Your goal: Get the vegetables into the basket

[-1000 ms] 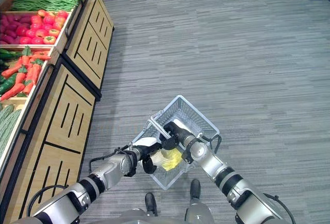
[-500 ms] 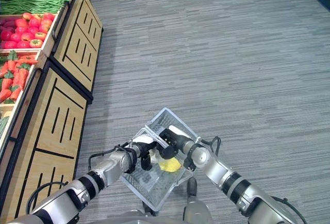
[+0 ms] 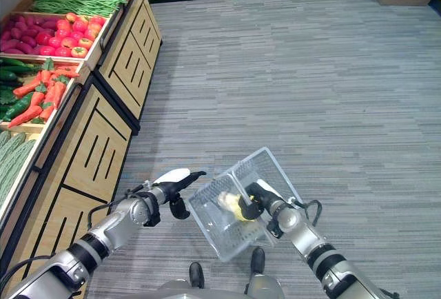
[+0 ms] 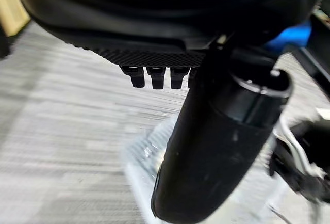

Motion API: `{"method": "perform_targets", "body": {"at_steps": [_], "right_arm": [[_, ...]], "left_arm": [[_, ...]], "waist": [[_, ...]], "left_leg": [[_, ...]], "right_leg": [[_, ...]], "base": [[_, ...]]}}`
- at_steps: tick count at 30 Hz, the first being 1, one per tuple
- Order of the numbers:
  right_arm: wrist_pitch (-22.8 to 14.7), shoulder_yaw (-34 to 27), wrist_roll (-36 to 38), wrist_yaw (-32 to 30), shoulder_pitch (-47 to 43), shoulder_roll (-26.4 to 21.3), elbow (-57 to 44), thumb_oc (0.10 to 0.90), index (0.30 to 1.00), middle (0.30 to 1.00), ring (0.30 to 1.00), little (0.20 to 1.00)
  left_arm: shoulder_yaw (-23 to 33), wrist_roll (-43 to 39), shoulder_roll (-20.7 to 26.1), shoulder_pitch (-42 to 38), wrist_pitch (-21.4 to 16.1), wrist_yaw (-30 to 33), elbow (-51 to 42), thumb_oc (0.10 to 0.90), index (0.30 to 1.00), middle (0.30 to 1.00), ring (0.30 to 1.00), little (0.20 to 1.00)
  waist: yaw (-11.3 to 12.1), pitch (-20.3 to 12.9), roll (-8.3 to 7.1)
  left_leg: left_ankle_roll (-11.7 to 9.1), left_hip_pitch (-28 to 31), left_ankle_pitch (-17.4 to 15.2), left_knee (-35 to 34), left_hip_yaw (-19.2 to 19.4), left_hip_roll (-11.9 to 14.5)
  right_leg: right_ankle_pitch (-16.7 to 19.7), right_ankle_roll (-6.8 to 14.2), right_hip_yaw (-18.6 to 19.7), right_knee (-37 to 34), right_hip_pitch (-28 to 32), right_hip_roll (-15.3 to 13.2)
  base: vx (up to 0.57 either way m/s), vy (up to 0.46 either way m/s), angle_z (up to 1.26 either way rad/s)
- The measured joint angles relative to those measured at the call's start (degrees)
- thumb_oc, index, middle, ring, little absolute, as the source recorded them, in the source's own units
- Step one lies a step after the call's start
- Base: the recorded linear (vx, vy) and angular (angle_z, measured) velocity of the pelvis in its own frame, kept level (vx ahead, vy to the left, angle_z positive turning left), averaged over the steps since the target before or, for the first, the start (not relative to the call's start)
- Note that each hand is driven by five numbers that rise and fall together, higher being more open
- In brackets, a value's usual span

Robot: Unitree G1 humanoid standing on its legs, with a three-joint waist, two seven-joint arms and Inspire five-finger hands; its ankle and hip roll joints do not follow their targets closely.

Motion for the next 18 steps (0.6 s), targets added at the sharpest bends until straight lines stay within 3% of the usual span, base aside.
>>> {"method": "perform_targets", "body": {"at_steps": [3, 5, 6, 7, 9, 10, 11, 16, 18], "right_arm": [[0.2, -3.4, -3.4, -0.9, 2.9, -0.5, 3.5, 0.400, 0.300, 0.300, 0.300, 0.300], [-0.3, -9.5, -3.3, -2.4, 7.7, -0.5, 4.2, 0.400, 0.300, 0.300, 0.300, 0.300], [-3.5, -14.5, -3.3, -3.3, 12.2, -0.5, 6.4, 0.400, 0.300, 0.300, 0.300, 0.300], [-3.0, -18.7, -3.3, -4.5, 14.5, -0.3, 14.3, 0.400, 0.300, 0.300, 0.300, 0.300], [-3.6, -22.0, -3.1, -5.7, 14.7, 0.2, 23.4, 0.400, 0.300, 0.300, 0.300, 0.300], [-1.3, -22.6, -2.1, -7.1, 13.8, 1.1, 27.1, 0.400, 0.300, 0.300, 0.300, 0.300], [-1.0, -22.6, -0.9, -6.9, 13.7, 1.1, 26.9, 0.400, 0.300, 0.300, 0.300, 0.300], [-2.6, -22.2, -0.3, -9.6, 11.4, 4.5, 33.9, 0.400, 0.300, 0.300, 0.300, 0.300], [-3.6, -21.5, 0.0, -10.1, 11.6, 5.0, 34.3, 0.400, 0.300, 0.300, 0.300, 0.300]], "left_arm": [[2.2, 0.0, -0.5, 3.2, 0.9, 0.3, 6.2, 0.900, 1.000, 1.000, 1.000, 1.000], [4.3, -0.1, -0.4, 8.1, 0.9, 0.6, 10.8, 0.900, 1.000, 1.000, 1.000, 1.000], [7.8, -1.5, -0.7, 12.2, -0.5, 2.2, 13.5, 0.900, 1.000, 1.000, 1.000, 1.000], [13.7, -2.6, -3.3, 15.1, 0.9, 3.3, 21.1, 0.900, 1.000, 1.000, 1.000, 1.000], [18.7, -7.3, -6.8, 14.4, 0.4, 6.6, 33.0, 0.900, 1.000, 1.000, 1.000, 1.000], [19.7, -11.2, -9.4, 13.3, 3.2, 9.1, 38.9, 0.900, 1.000, 1.000, 1.000, 1.000], [18.1, -12.1, -9.1, 13.3, 3.4, 8.8, 38.8, 0.900, 1.000, 1.000, 1.000, 1.000], [19.0, -20.4, -15.4, 11.3, 1.4, 11.7, 48.1, 0.900, 1.000, 1.000, 1.000, 1.000], [21.1, -21.9, -16.2, 10.9, 1.2, 12.1, 50.2, 0.900, 1.000, 1.000, 1.000, 1.000]], "waist": [[0.0, -0.1, 0.11], [-0.1, -0.3, 0.34], [-0.1, -1.0, 0.35], [-0.1, -2.5, 0.06], [-0.4, -3.3, -0.83], [-0.4, -4.6, -0.95], [-0.6, -4.4, -1.29], [-1.8, -5.4, -2.76], [-1.9, -5.8, -2.45]], "left_leg": [[0.0, 0.3, 0.0, 0.0, -0.2, 0.0], [0.0, 0.4, 0.0, 0.0, -0.2, 0.0], [-0.1, 0.4, -0.1, 0.0, -0.3, -0.1], [-0.3, 0.5, -0.3, 0.0, -0.4, -0.1], [-0.3, 0.6, -0.3, 0.0, -0.4, -0.1], [-0.4, 0.7, -0.6, 0.0, -0.4, -0.1], [-0.3, 0.5, -0.7, 0.0, -0.2, -0.1], [-0.2, 0.6, -1.2, 0.2, 0.4, -0.1], [-0.4, 0.6, -1.2, 0.3, 0.5, 0.0]], "right_leg": [[-0.1, -0.1, -0.2, 0.0, 0.3, 0.0], [-0.2, 0.0, -0.1, 0.0, 0.4, 0.0], [-0.3, 0.2, -0.1, 0.3, 0.4, 0.0], [-0.6, 0.4, -0.2, 0.2, 0.6, -0.1], [-0.6, 0.4, -0.2, 0.0, 0.6, -0.1], [-0.9, 0.4, -0.1, 0.0, 0.7, -0.1], [-0.9, 0.4, 0.1, 0.0, 0.4, -0.1], [-1.1, 0.1, 0.8, 0.0, 0.0, -0.1], [-1.2, 0.0, 0.8, 0.0, 0.2, 0.0]], "base": [[0.01, 0.003, 0.01], [0.00, 0.000, 0.00], [0.01, 0.005, 0.03], [0.00, -0.012, 0.04], [0.00, -0.004, -0.02], [-0.01, -0.005, -0.08], [-0.01, -0.008, -0.12], [0.00, -0.006, -0.07], [0.00, 0.000, 0.00]]}}
